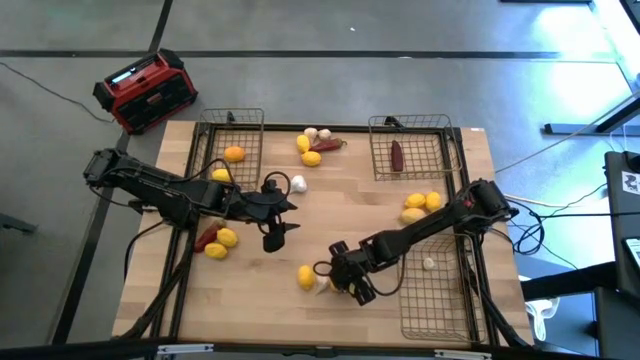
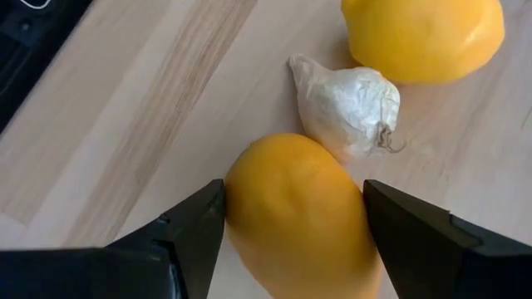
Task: Sort produce into baskets
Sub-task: Put the yellow lemon into the top left wire basket
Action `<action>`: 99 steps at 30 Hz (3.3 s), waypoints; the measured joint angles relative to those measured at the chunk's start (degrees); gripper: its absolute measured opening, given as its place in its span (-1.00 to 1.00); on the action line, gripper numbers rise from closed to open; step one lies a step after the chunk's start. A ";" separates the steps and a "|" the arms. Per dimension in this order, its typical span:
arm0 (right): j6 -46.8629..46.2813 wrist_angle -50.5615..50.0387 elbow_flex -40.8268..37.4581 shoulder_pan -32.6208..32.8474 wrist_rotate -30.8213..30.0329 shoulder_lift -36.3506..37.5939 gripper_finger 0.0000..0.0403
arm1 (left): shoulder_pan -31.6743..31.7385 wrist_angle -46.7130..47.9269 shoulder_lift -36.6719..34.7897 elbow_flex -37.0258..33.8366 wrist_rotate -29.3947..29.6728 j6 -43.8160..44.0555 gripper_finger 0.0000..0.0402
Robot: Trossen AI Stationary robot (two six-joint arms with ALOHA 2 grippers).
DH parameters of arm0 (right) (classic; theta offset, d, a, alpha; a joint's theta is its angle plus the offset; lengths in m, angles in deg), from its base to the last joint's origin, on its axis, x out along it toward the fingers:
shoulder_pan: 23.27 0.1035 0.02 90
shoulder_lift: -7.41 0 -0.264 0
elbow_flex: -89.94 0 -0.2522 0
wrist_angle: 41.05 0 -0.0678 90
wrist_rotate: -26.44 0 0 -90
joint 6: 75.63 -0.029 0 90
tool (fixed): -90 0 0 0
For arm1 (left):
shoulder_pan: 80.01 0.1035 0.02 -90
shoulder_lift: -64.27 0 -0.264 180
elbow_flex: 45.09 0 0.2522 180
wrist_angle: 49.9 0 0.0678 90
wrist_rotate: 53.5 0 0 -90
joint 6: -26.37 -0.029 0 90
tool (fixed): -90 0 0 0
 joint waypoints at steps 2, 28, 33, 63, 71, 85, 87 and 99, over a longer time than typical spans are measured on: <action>-0.70 0.00 0.00 0.06 0.07 -0.02 0.36 | -0.05 0.01 0.00 0.00 0.00 0.00 0.21; -3.40 -3.45 -0.26 0.04 0.79 -0.23 0.24 | -0.01 0.01 0.00 -0.02 -0.02 -0.66 0.21; -3.85 -6.28 -0.28 0.12 -0.67 1.33 0.24 | -0.01 0.09 0.00 -0.02 -0.02 -1.97 0.21; -13.91 -6.61 -0.13 -10.28 -25.42 13.16 0.24 | -0.01 -5.94 0.00 -0.02 0.02 1.54 0.21; -11.08 0.32 -0.13 -10.41 -34.45 13.11 0.24 | 0.94 -6.56 0.02 -0.02 0.16 11.68 0.21; -2.22 15.58 -0.11 -10.41 -44.13 13.11 0.24 | 2.64 -11.11 0.53 -0.02 0.48 20.57 0.21; -1.43 16.97 -0.11 -10.39 -44.10 13.11 0.24 | 2.64 -12.97 1.18 -0.02 0.50 20.57 0.21; 0.85 18.46 -0.26 -10.36 -44.35 13.00 0.24 | 2.91 -13.28 2.17 0.00 2.60 20.46 0.21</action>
